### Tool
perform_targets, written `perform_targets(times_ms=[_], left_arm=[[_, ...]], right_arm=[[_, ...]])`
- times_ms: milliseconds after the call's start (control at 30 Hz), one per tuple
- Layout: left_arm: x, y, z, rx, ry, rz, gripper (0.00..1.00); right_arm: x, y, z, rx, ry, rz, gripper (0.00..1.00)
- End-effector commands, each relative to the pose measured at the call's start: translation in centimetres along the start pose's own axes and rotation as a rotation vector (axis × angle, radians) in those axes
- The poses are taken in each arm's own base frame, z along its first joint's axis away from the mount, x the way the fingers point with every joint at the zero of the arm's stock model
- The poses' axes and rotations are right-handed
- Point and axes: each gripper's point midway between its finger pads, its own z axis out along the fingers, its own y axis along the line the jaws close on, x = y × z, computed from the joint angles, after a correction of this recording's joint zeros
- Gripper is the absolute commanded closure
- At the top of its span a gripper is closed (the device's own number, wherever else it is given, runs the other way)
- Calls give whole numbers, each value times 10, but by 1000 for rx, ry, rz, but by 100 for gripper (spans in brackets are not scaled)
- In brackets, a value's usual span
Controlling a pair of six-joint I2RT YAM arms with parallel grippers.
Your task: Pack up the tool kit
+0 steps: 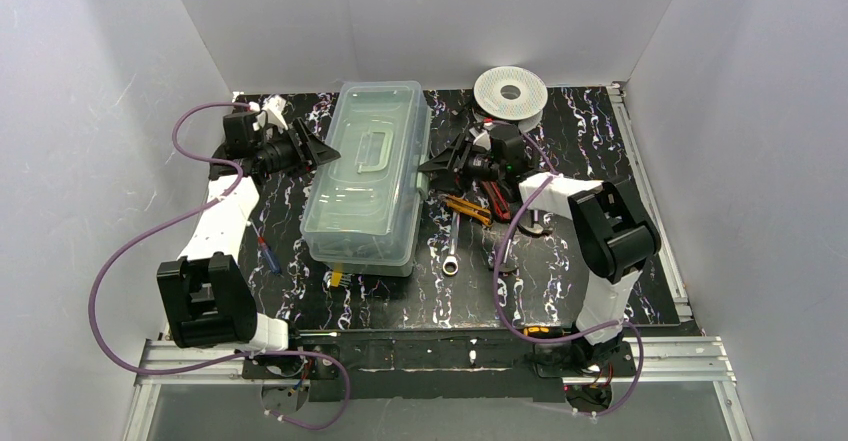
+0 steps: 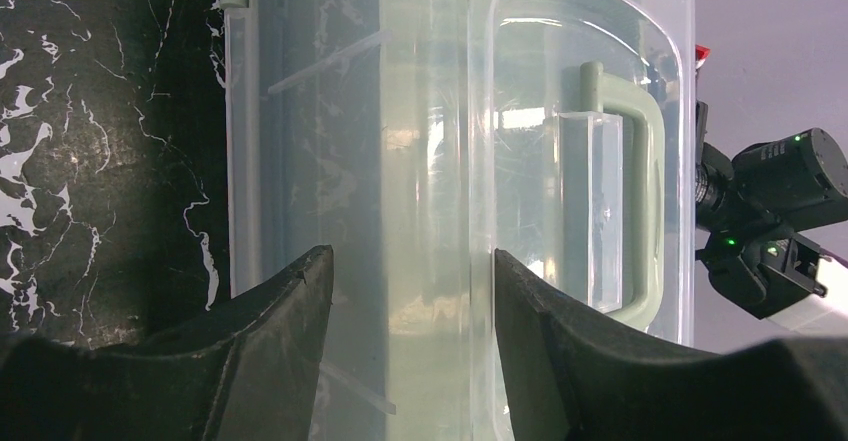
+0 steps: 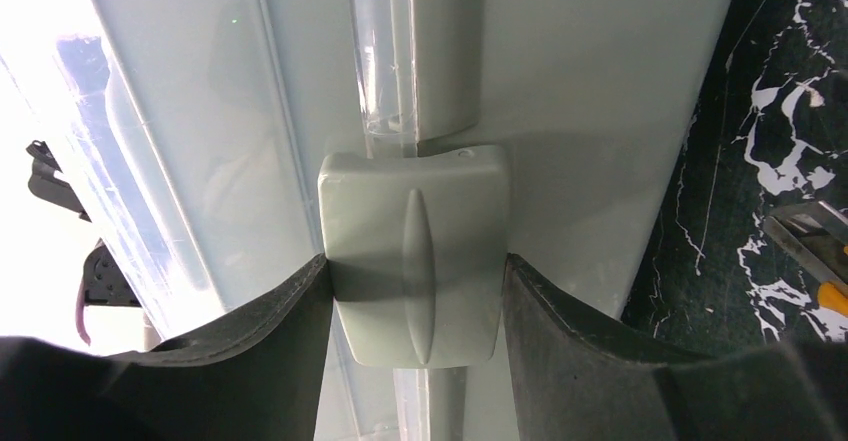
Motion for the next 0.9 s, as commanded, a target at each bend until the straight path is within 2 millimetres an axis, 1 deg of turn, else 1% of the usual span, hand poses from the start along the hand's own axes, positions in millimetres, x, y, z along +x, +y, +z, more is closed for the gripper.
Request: perform_targets(times_ms=[0, 67, 200, 300, 333, 367, 400, 433, 467, 533, 600, 767, 867], left_arm=[[103, 33, 5, -95, 349, -243, 65], [102, 34, 4, -98, 343, -245, 66], [99, 37, 2, -113, 328, -238, 66], [99, 36, 2, -114, 325, -236, 66], [99, 36, 2, -114, 326, -236, 66], [99, 36, 2, -113, 327, -238, 66], [99, 36, 2, -112, 326, -238, 66], [98, 35, 2, -109, 324, -237, 66], [98, 35, 2, -107, 324, -236, 66], [97, 34, 2, -103, 319, -232, 66], [97, 33, 1, -104, 312, -228, 66], [96, 32, 0, -97, 308, -226, 65], [95, 31, 0, -92, 304, -224, 65]], right_arm=[[12, 56, 2, -60, 10, -182, 99], [10, 54, -1, -27, -6, -198, 99], [8, 42, -8, 65, -36, -209, 99], [6, 38, -13, 100, -60, -226, 99], [5, 37, -14, 101, -64, -232, 95], [5, 38, -15, 90, -66, -236, 83], [6, 38, -17, 75, -70, -235, 61], [5, 39, -19, 59, -76, -232, 36], [4, 38, -21, 47, -84, -224, 28], [4, 37, -26, 14, -72, -205, 22], [2, 36, -30, -17, -70, -191, 19], [2, 31, -36, -28, -67, -187, 16], [2, 27, -37, -16, -65, -179, 14]])
